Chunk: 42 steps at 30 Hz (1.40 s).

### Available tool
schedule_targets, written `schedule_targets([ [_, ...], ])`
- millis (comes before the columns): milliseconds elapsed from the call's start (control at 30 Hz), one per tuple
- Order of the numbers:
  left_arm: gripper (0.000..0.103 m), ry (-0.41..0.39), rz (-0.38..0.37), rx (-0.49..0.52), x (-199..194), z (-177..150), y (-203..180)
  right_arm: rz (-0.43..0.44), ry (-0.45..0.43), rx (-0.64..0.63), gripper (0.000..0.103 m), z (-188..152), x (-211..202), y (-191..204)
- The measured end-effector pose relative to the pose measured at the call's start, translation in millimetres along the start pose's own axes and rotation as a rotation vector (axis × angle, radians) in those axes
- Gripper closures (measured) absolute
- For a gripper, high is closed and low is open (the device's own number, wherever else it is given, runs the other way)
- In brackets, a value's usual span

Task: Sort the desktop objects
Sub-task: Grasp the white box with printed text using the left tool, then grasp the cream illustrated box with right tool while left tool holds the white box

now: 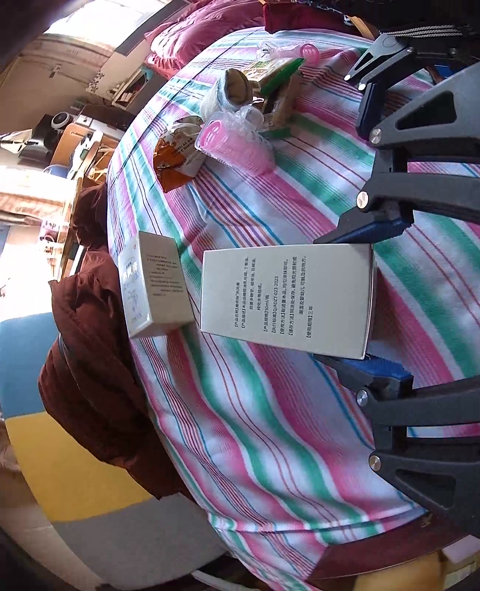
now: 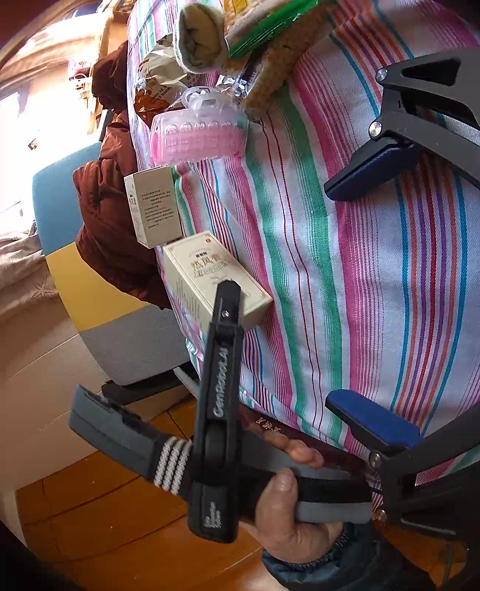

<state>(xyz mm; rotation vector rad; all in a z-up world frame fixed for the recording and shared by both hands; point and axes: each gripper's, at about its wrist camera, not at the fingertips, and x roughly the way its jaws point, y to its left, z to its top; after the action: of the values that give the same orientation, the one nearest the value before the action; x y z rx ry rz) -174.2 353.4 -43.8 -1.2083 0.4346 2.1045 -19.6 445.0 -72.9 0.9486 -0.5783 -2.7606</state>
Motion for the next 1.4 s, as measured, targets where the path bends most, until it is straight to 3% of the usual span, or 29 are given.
schedule_targets([
  [133, 0.051, -0.021, 0.006, -0.058, -20, -30, 6, 0.011, -0.006, 0.013, 0.003, 1, -3, -2],
  [200, 0.051, -0.030, 0.006, -0.073, -31, -47, 6, 0.008, -0.003, 0.039, 0.009, 3, -7, -6],
  [300, 0.051, -0.046, 0.005, -0.069, -46, -70, 4, -0.040, 0.000, 0.037, 0.011, 13, -15, -10],
  [400, 0.051, -0.070, -0.006, -0.059, -58, -89, 2, -0.083, -0.025, -0.054, 0.011, 37, -29, 0],
  [600, 0.051, -0.119, -0.029, -0.043, -70, -108, -2, -0.163, -0.038, -0.391, 0.011, 107, -24, 28],
  [800, 0.051, -0.130, -0.074, -0.059, -69, -108, 4, -0.248, 0.149, -0.630, 0.013, 163, 45, 12],
  [900, 0.051, -0.129, -0.097, -0.067, -67, -107, 6, -0.282, 0.234, -0.723, 0.021, 177, 74, 0],
  [1067, 0.049, -0.119, -0.104, -0.048, -61, -107, 2, -0.313, 0.376, -0.856, 0.024, 190, 119, -15],
  [1400, 0.048, -0.103, -0.129, -0.047, -54, -105, 1, -0.344, 0.521, -0.986, 0.023, 208, 174, -27],
])
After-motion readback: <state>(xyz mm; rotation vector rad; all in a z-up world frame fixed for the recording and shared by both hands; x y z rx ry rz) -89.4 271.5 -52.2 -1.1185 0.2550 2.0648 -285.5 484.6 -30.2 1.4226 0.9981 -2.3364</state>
